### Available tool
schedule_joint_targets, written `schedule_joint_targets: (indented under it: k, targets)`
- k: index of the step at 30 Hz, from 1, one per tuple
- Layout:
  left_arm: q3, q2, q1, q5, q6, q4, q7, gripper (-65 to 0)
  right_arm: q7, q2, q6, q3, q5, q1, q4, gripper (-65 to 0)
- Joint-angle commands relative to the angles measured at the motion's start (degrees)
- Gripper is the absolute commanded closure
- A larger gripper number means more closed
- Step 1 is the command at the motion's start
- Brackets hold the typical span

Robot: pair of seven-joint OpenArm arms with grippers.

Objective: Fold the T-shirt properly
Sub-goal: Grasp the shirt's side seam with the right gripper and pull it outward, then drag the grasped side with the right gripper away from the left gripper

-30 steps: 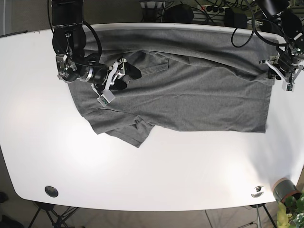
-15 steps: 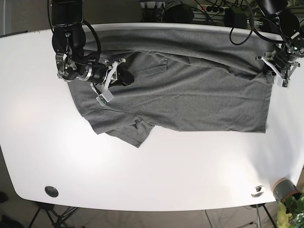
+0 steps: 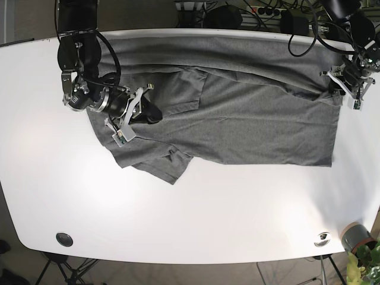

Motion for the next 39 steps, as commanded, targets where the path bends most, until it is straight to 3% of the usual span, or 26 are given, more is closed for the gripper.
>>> schedule_joint_targets:
  k: [1,5,11,20,30,33,39]
  targets:
    - [-0.3,-0.9,0.1,0.2,0.1,0.4,0.3,-16.5,1.6,1.4,0.05,0.3,1.5,1.8,1.0,-2.2]
    - [-0.3,-1.0,0.1,0.2,0.1,0.4,0.3,-16.5,1.6,2.3,-0.04,0.5,1.5,3.2,0.9,-2.2]
    - [-0.3,-1.0,0.2,0.2,0.1,0.4,0.3,-16.5,1.6,2.4,0.14,5.9,-0.4,4.6,-1.0,-2.2]
    - [-0.3,-1.0,0.3,0.2,0.1,0.3,0.3,-16.5,1.6,1.8,0.49,6.3,-6.4,6.3,-1.1,-2.4]
    - [-0.4,-1.2,1.2,0.2,0.1,0.3,0.3,-16.5,1.6,2.2,0.05,6.4,-6.5,7.6,-2.5,-3.5]
    - [-0.6,-1.2,1.2,-0.2,0.1,0.6,0.3,-16.7,1.6,2.3,0.05,6.7,-6.5,7.5,-2.4,-11.3]
    - [-0.8,-1.1,0.7,-0.3,0.1,1.8,0.6,-17.1,1.4,2.0,0.05,11.6,-6.5,7.0,-2.0,-38.7]
